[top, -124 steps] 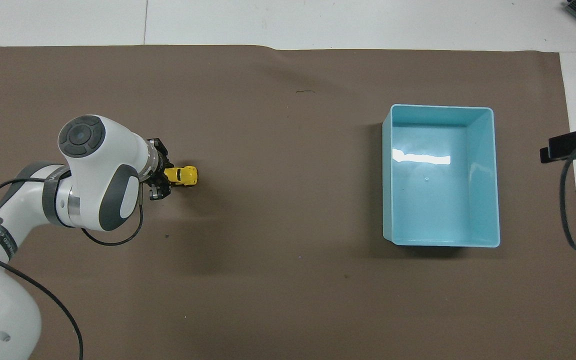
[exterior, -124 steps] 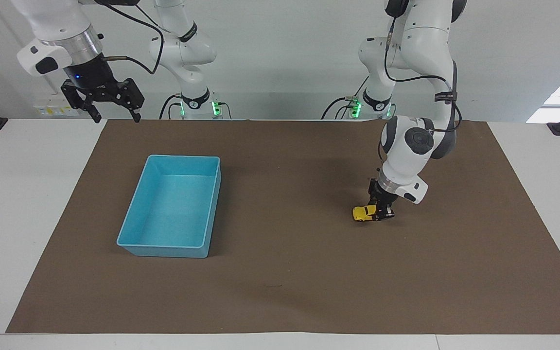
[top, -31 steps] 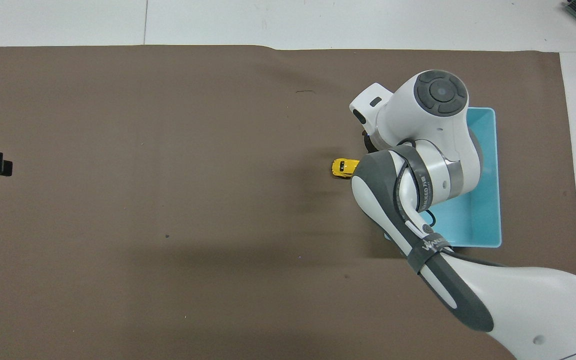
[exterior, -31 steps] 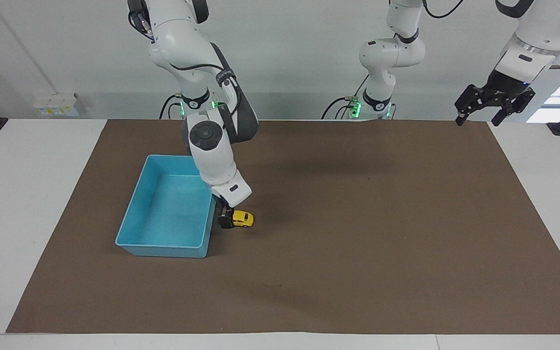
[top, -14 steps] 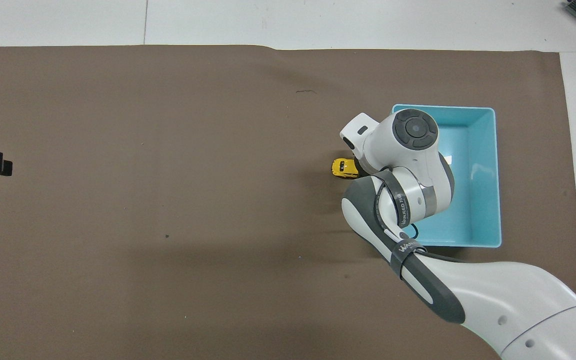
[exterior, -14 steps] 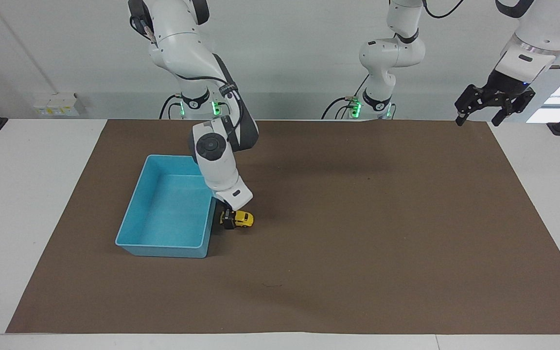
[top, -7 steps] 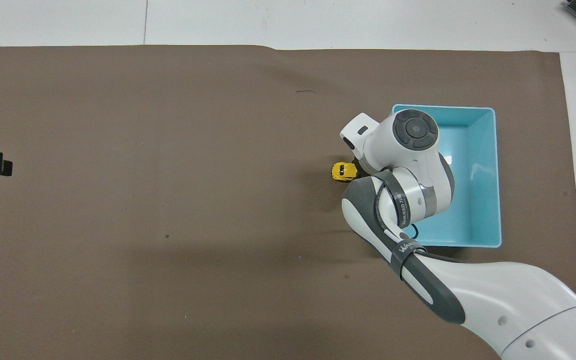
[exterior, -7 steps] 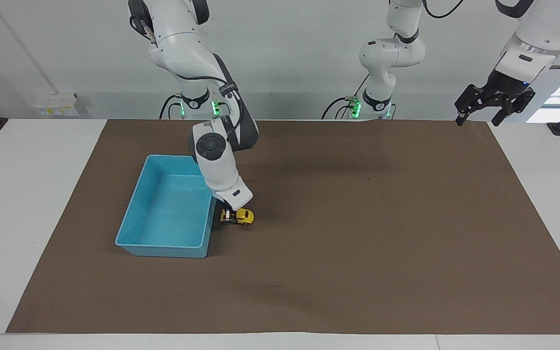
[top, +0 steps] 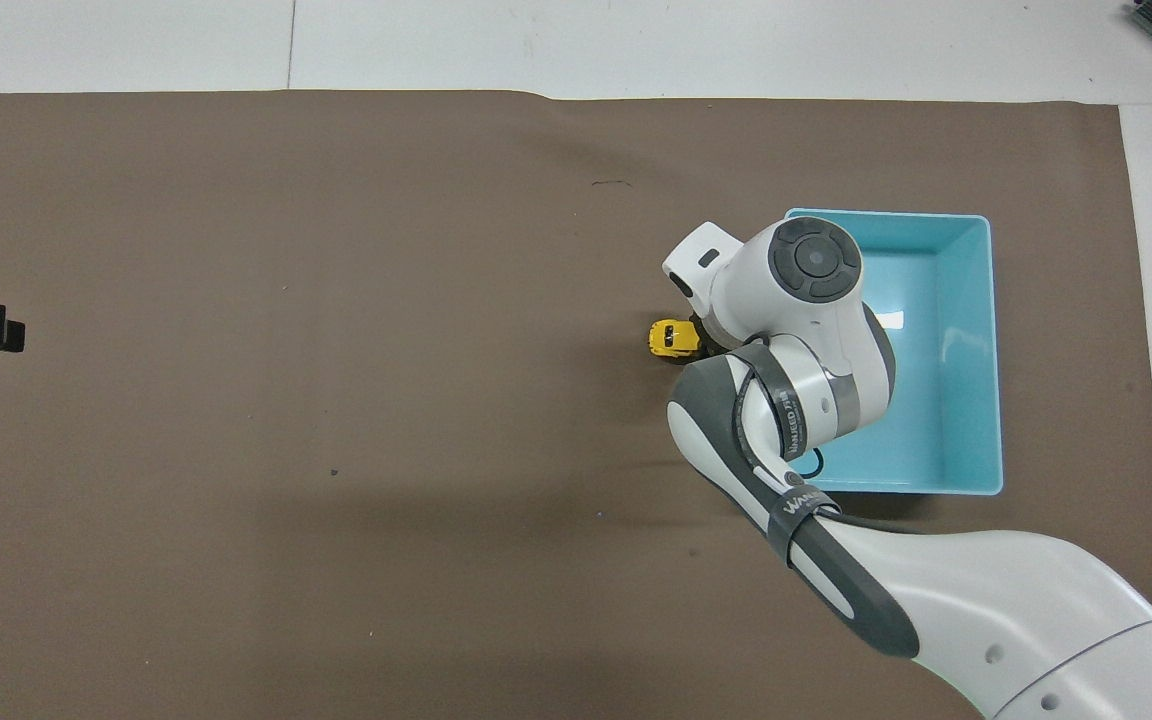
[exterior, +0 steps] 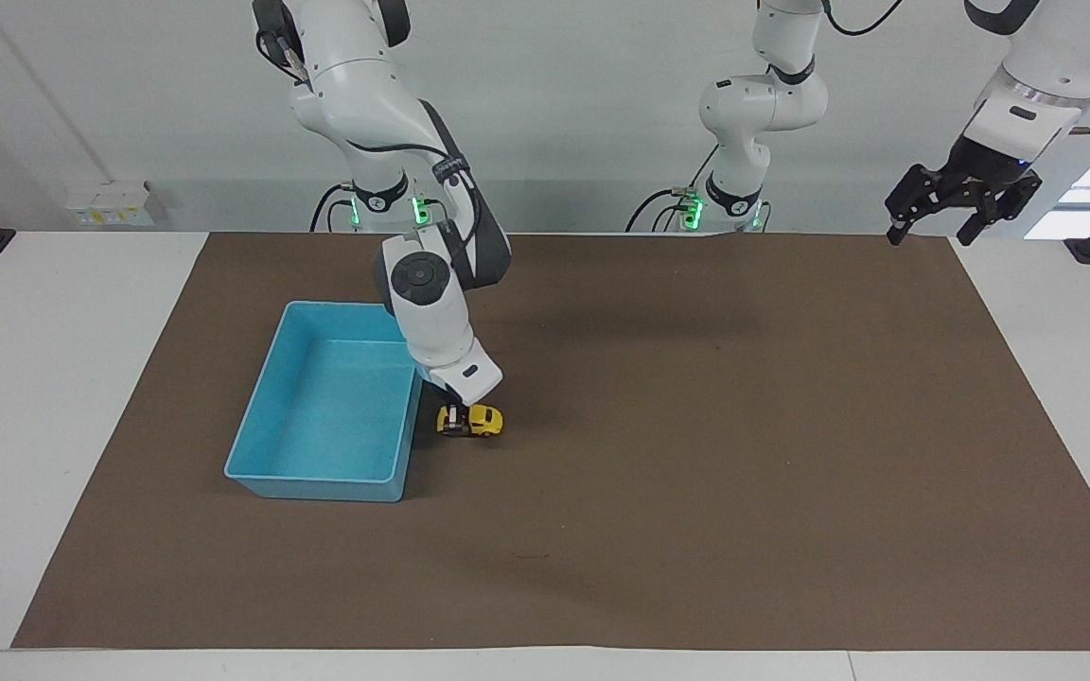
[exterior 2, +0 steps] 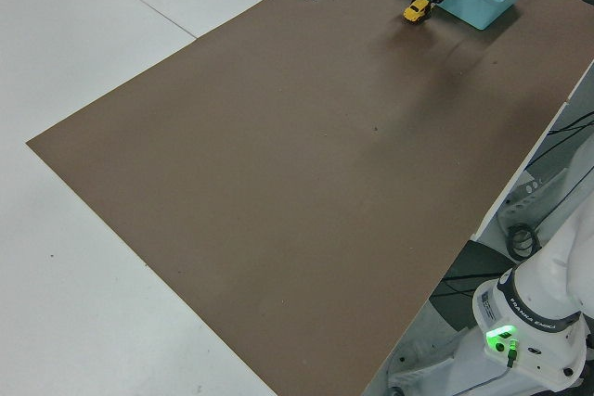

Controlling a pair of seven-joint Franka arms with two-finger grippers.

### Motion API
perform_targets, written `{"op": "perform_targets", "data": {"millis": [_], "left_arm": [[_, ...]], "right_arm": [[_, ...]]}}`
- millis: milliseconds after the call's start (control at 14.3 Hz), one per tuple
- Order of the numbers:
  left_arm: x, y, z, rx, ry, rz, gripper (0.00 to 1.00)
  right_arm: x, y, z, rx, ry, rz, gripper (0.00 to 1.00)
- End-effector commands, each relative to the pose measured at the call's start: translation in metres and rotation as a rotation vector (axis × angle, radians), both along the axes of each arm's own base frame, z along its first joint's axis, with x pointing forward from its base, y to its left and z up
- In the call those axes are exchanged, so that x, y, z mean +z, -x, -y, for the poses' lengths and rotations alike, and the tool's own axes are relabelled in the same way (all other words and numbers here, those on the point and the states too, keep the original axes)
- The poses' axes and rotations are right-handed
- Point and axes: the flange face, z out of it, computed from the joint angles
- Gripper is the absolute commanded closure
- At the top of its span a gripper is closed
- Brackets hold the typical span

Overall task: Wind up and store yellow beetle car
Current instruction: 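Lower the right gripper and grasp the yellow car, then lift the car with the right gripper and lower it into the bin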

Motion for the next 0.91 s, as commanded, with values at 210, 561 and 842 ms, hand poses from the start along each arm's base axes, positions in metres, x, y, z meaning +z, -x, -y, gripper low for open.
{"op": "perform_targets", "data": {"millis": [210, 561, 842], "left_arm": [[0.006, 0.004, -0.003, -0.001, 0.008, 0.002, 0.0], [0.006, 0.004, -0.003, -0.001, 0.008, 0.002, 0.0], [0.006, 0.004, -0.003, -0.001, 0.008, 0.002, 0.0]], "right_arm": [[0.056, -0.003, -0.001, -0.014, 0.008, -0.009, 1.0], [0.118, 0.016, 0.02, -0.017, 0.029, -0.042, 1.0], [0.135, 0.015, 0.062, 0.01, 0.04, -0.068, 1.0]]}}
